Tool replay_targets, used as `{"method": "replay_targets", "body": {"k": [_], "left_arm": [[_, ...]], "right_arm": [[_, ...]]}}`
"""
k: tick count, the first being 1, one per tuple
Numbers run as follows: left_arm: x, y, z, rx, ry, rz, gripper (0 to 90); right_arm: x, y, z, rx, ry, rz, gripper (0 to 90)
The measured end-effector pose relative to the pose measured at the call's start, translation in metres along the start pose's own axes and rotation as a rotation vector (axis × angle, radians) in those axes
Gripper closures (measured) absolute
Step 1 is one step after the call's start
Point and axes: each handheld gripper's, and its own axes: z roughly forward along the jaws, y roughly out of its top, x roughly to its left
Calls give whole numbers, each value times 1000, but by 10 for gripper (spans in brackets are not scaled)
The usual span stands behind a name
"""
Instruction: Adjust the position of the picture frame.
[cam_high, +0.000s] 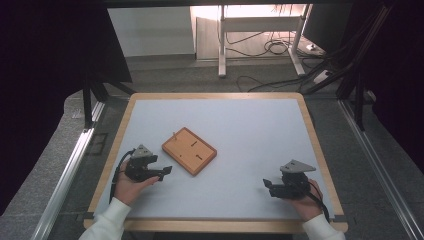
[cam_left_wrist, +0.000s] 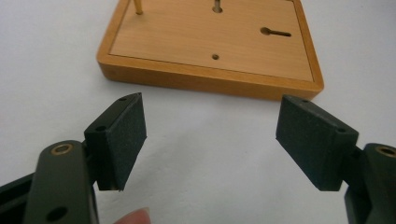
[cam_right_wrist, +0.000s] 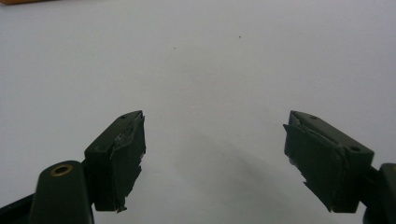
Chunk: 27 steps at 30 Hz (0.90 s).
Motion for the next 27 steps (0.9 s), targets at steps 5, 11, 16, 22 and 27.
{"method": "replay_targets", "body": {"k": [5, 11, 16, 22, 27], "left_arm": [[11, 4, 5, 8, 28, -22, 288], [14, 17, 11, 0, 37, -1, 307], [17, 27, 22, 10, 48, 10, 312], [28, 45, 41, 18, 72, 19, 335], [36, 56, 58, 0, 63, -23, 369]], "right_arm": [[-2, 0, 0, -13, -3, -2, 208], [-1, -3, -1, -18, -17, -9, 208], [-1, -4, -4, -24, -25, -7, 208], [-3, -4, -4, -30, -14, 6, 210], [-1, -2, -4, -53, 50, 36, 209]]}}
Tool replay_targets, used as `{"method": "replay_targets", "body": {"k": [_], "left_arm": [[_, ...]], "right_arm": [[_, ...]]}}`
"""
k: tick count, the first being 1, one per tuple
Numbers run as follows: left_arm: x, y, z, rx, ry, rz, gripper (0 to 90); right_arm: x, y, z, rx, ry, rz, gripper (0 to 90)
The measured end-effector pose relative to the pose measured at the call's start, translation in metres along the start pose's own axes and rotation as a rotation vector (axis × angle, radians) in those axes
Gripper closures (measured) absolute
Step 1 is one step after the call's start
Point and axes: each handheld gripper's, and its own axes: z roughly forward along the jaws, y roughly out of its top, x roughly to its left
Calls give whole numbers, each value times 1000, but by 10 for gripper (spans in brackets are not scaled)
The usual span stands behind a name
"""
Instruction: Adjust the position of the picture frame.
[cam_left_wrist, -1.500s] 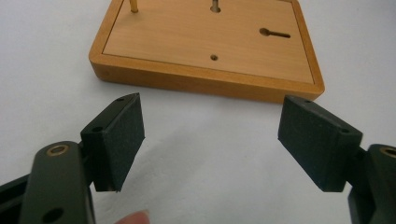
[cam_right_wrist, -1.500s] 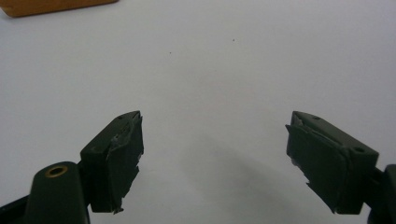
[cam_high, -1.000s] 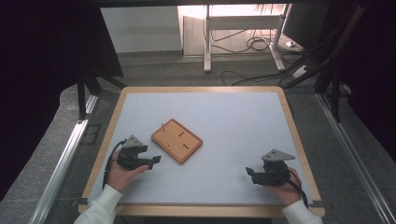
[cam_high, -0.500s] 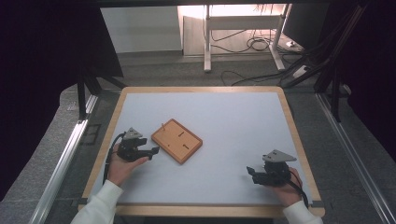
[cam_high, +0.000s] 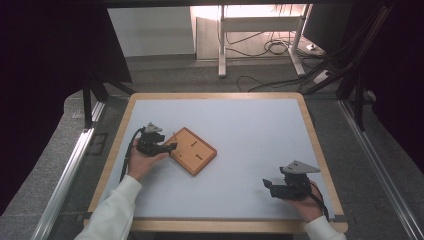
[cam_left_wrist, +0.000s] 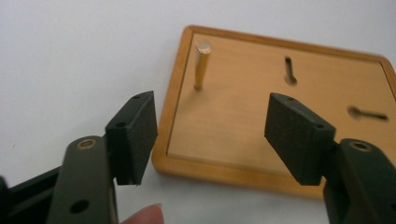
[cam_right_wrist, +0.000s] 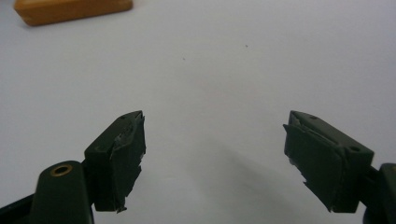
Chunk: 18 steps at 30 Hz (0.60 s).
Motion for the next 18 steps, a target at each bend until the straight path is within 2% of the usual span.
{"method": "replay_targets", "body": {"k": [3, 6, 10, 13, 16, 18], "left_arm": [[0, 5, 6, -5, 11, 10, 436], [-1, 11, 13, 4, 12, 17, 448], [2, 15, 23, 15, 18, 26, 512], [4, 15, 28, 19, 14, 34, 623], [6, 15, 30, 6, -1, 21, 700], [7, 16, 32, 4, -3, 27, 759]], "right_arm": [[4, 0, 0, -2, -7, -23, 210], [3, -1, 1, 5, -12, -24, 209], [0, -1, 0, 9, -19, -21, 210], [-1, -1, -1, 4, -27, -23, 210], [-1, -2, 0, 7, -30, -25, 209], [-1, -2, 0, 15, -32, -30, 210]]}}
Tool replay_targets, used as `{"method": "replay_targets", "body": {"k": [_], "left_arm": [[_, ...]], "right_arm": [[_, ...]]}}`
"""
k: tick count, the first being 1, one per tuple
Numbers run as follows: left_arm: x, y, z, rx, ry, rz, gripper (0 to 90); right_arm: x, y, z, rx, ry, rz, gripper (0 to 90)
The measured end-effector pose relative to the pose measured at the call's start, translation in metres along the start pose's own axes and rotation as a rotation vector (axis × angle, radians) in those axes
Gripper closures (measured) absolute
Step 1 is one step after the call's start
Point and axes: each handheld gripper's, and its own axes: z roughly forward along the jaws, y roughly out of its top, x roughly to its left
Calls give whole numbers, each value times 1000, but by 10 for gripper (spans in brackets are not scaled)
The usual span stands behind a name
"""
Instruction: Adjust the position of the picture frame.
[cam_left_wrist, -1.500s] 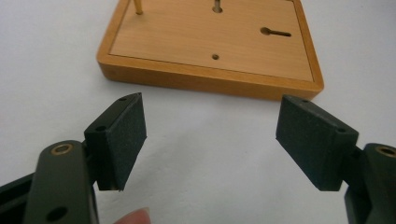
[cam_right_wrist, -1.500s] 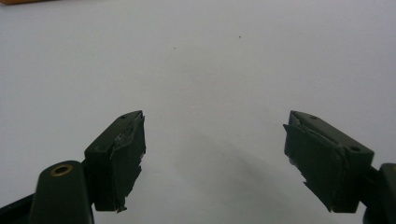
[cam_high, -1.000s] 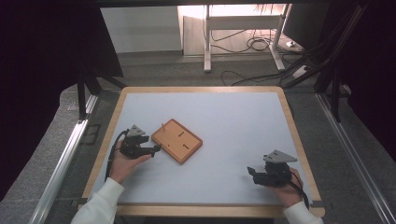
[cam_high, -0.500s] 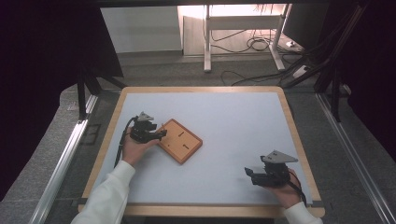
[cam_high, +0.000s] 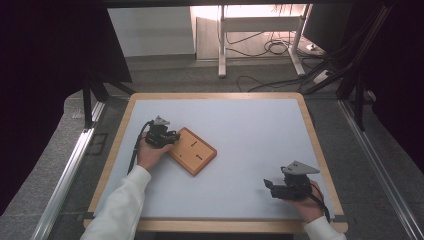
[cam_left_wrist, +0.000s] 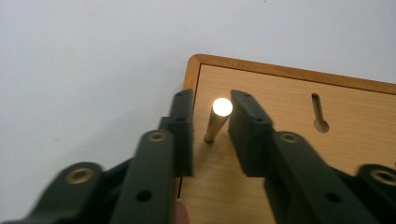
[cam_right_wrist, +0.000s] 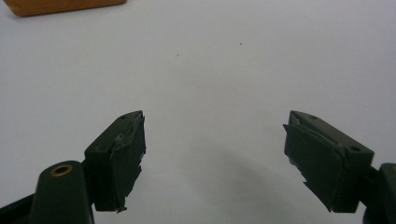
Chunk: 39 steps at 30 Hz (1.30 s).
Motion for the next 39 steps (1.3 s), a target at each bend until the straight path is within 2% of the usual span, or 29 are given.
{"method": "replay_targets", "body": {"k": [1, 5, 8, 10, 11, 13, 16, 20, 27, 33, 39], "left_arm": [[0, 0, 1, -3, -6, 6, 830], [-1, -1, 1, -7, 4, 17, 842], [-1, -2, 1, -21, 2, -4, 839], [0, -4, 3, -26, -21, -49, 805], [0, -4, 3, -32, -21, -48, 797], [0, -5, 3, -35, -8, -33, 827], [-3, -5, 2, -28, 22, 26, 846], [-1, -5, 2, -24, -2, 19, 848], [-1, -3, 1, -7, -24, 51, 850], [-10, -1, -2, -4, -46, 110, 850], [-24, 1, -3, -3, -74, 150, 849]], "right_arm": [[0, 0, 1, 5, -1, -4, 210], [1, -1, 1, 8, -2, -5, 209], [1, -1, 2, 9, -4, -7, 208], [1, -1, 2, 11, -5, -9, 207], [1, -1, 2, 12, -6, -10, 206], [1, -1, 2, 12, -6, -11, 207], [0, -1, 2, 11, -9, -10, 207], [0, -1, 2, 13, -10, -12, 207], [-1, -1, 2, 13, -13, -11, 207], [0, 0, 0, 4, -22, -8, 207], [-1, -1, 0, 6, -24, -4, 207]]}}
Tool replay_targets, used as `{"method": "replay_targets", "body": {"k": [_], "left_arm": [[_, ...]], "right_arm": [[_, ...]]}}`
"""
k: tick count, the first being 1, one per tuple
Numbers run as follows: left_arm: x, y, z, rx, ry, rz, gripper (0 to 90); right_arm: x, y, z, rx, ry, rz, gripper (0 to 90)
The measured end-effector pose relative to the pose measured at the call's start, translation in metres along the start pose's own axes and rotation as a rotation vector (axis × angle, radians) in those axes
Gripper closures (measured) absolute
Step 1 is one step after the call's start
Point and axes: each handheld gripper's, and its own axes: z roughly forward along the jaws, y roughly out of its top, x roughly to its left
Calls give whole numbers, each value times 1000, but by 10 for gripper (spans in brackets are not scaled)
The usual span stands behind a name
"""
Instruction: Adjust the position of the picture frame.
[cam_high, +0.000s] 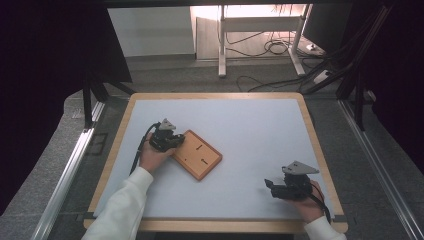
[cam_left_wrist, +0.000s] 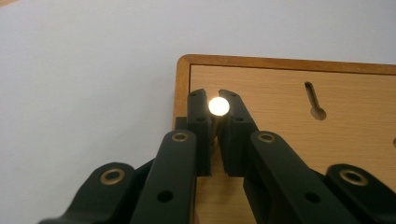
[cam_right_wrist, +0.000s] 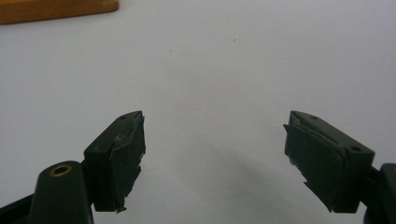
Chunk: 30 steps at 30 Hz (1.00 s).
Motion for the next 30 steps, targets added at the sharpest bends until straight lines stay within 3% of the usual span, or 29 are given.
{"method": "replay_targets", "body": {"k": [19, 30], "left_arm": [[-45, 15, 14, 8, -105, 91, 849], [-59, 18, 21, 18, -138, 98, 849]], "right_arm": [[0, 0, 1, 10, 2, -2, 207], [1, -1, 2, 20, 4, -3, 206]]}}
